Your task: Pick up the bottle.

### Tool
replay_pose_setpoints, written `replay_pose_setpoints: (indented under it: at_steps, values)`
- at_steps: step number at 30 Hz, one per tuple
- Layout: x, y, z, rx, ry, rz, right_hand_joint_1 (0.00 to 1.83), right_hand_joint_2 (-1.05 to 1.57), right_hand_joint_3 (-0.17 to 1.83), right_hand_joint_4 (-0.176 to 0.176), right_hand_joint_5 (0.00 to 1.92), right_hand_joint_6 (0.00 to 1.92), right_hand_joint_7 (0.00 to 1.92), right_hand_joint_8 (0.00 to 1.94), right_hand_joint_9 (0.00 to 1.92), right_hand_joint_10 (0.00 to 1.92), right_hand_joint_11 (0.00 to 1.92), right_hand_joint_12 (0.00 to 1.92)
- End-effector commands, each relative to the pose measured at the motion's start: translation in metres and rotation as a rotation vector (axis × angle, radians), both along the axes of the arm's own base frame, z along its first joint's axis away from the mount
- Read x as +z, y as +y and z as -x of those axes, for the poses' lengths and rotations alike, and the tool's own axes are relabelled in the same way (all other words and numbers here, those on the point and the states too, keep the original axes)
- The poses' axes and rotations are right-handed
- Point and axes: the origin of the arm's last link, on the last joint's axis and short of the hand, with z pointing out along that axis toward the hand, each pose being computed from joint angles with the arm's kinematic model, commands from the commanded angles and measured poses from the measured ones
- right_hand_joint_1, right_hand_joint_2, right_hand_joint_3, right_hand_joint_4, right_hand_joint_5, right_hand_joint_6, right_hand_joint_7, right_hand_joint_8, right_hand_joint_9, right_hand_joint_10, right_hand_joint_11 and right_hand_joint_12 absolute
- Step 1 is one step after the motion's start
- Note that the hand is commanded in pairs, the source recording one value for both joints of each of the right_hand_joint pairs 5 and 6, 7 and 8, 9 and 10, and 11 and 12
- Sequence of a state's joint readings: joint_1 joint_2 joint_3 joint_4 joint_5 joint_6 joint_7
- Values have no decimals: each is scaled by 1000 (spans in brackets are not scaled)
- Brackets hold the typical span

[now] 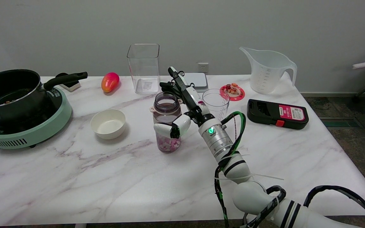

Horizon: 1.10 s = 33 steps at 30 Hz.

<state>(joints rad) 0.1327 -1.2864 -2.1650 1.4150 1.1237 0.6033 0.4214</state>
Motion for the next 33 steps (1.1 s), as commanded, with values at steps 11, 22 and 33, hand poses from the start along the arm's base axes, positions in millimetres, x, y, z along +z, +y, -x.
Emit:
replay_pose_setpoints:
  at_steps: [11,22,33]
  values:
    - [-3,2,38,-26,-66,-41,1230,-375,1380,0,27,27,410,410,392,392,453,453]
    - [-8,-4,46,-30,-102,-65,1230,-388,1397,0,30,30,416,416,392,392,449,449]
    - [-5,-2,48,-19,-114,-63,1232,-369,1387,0,34,34,426,426,399,399,448,448]
